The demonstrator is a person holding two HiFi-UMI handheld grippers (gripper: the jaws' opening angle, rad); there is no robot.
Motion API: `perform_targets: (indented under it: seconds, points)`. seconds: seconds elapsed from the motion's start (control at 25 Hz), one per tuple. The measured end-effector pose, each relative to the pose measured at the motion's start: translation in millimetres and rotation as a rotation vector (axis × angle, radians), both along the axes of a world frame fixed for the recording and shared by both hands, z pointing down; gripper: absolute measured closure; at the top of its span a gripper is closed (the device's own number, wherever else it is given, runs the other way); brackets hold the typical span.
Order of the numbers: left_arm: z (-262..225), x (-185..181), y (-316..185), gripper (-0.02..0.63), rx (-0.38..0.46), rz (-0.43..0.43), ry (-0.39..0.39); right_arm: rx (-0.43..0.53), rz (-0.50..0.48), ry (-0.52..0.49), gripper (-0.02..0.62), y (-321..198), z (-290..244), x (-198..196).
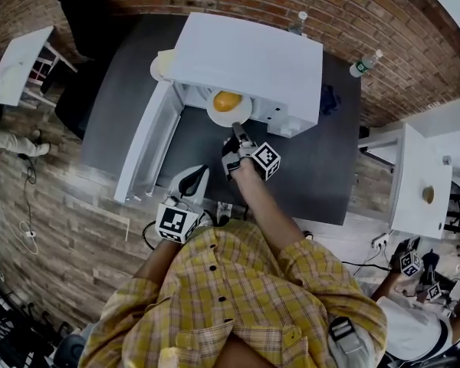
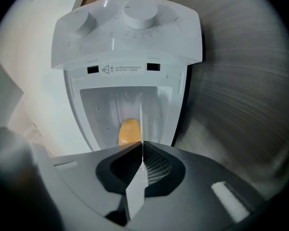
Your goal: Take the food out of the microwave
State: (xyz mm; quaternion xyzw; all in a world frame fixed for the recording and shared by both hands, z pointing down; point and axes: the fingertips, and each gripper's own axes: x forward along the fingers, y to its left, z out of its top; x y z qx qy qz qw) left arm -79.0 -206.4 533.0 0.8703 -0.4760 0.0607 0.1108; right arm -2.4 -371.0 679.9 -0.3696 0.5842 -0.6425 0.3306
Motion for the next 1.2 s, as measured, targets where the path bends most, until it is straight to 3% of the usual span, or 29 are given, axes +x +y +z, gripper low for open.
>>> perform_targets:
  seconds: [1.2]
  points:
    - [-14.5, 2.6, 30.6, 0.607, 0.058, 0.019, -0.002, 0.091, -0.034, -0.116, 0.583, 100.8, -76.0, -5.5]
